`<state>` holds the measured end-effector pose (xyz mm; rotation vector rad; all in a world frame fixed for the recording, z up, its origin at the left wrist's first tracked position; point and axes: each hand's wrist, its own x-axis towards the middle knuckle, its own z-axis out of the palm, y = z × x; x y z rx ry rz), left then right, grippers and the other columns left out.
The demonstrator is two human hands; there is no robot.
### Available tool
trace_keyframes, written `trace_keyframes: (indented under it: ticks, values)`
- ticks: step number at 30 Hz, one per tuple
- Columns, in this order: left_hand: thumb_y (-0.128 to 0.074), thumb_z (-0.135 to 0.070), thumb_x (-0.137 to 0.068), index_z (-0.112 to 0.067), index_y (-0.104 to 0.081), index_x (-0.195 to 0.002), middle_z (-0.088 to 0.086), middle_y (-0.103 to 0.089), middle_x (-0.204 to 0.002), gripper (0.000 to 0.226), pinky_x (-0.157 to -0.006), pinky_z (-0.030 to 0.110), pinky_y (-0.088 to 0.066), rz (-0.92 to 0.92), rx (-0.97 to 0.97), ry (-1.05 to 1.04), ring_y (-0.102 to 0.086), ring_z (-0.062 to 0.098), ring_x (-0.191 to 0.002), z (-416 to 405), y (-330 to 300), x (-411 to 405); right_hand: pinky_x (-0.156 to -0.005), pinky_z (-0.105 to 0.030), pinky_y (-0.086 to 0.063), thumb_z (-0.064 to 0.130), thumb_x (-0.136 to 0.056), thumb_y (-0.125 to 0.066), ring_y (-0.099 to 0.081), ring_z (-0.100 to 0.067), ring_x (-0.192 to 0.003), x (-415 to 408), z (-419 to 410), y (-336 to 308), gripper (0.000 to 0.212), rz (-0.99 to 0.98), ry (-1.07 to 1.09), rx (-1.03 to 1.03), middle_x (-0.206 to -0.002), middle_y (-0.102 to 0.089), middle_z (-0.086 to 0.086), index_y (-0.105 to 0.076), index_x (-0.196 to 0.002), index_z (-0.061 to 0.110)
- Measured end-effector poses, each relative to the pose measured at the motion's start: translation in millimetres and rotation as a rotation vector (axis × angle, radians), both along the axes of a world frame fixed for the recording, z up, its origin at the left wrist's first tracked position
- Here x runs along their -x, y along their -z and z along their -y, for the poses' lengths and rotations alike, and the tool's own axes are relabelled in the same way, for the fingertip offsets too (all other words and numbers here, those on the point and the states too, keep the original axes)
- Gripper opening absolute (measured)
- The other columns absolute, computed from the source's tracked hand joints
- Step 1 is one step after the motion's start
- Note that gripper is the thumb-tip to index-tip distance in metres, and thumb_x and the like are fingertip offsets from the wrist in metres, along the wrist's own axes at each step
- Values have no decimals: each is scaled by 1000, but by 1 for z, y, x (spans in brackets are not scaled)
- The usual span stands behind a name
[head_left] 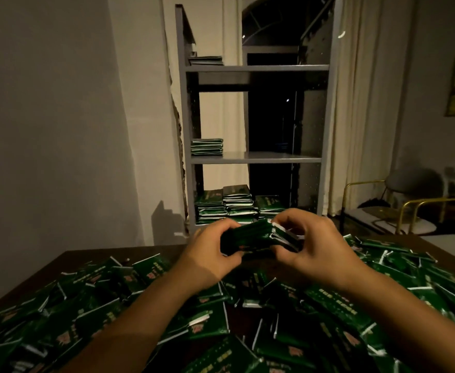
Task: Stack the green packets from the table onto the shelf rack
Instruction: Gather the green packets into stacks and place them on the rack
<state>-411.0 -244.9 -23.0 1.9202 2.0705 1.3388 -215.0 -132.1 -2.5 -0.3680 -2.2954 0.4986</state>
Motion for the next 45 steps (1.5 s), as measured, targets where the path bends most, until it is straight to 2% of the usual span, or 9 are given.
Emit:
trace_keyframes:
  ticks: [2,4,10,13,17,23,29,38,45]
  values:
    - [-75,-13,-81,-28,-64,-118,-13,-63,-110,41,-91,29,-52,-267,-6,-89,-57,7,-106,-16,-2,2,-90,-18,-52,30,-80,-71,-56,7,-102,-5,-5,3,33,-6,22,-192,-106,-59,23,-57,-109,38]
    - [-73,-7,-77,-29,-62,-116,-12,-61,-110,46,-90,34,-51,-363,-47,-98,-55,10,-106,-29,-6,1,-89,-20,-53,34,-79,-68,-57,1,-103,-10,-12,9,39,14,33,-374,-112,-57,18,-57,-117,30]
    - [-68,-1,-81,-28,-52,-131,-10,-54,-126,59,-98,33,-50,-302,-87,-98,-51,11,-117,-66,-7,-7,-78,-30,-58,21,-70,-84,-61,-16,-100,-15,-41,18,55,-21,209,-560,-114,-59,4,-58,-118,18]
    - [-64,-23,-94,-23,-40,-141,-2,-54,-130,53,-96,40,-53,-154,24,-233,-56,19,-115,-84,0,-9,-68,-29,-54,19,-71,-82,-61,-20,-89,-8,-54,18,46,-81,347,-638,-105,-63,-2,-63,-112,11]
    - [-43,-42,-101,-15,-57,-120,1,-54,-120,36,-101,35,-43,-436,155,-224,-46,18,-118,-100,14,-12,-60,-30,-51,13,-73,-80,-59,-22,-79,11,-69,20,36,-79,483,-711,-95,-63,-5,-65,-105,8]
    - [-39,-45,-101,-4,-56,-137,20,-42,-146,57,-122,41,-20,-671,430,-193,-27,34,-142,-124,7,-22,-57,-31,-48,5,-71,-78,-56,-24,-75,51,-90,17,31,-24,557,-744,-90,-60,-7,-63,-98,9]
    - [-28,-53,-82,-12,-45,-147,16,-40,-152,80,-123,42,-20,-651,345,-178,-30,33,-142,-151,12,-13,-54,-32,-46,5,-67,-80,-55,-25,-72,73,-111,13,33,23,598,-727,-88,-60,-9,-61,-94,8]
    - [-26,-59,-86,-7,-47,-144,19,-44,-148,80,-123,43,-19,-693,295,-218,-31,33,-142,-162,32,2,-69,-39,-49,15,-70,-82,-57,-28,-84,100,-134,20,37,189,641,-725,-100,-61,-11,-66,-103,11]
    - [-37,-55,-94,-8,-53,-136,19,-40,-149,65,-124,43,-18,-667,348,-209,-26,33,-145,-155,31,4,-64,-34,-50,9,-63,-85,-56,-24,-79,97,-131,20,49,198,550,-634,-98,-59,-9,-66,-108,11]
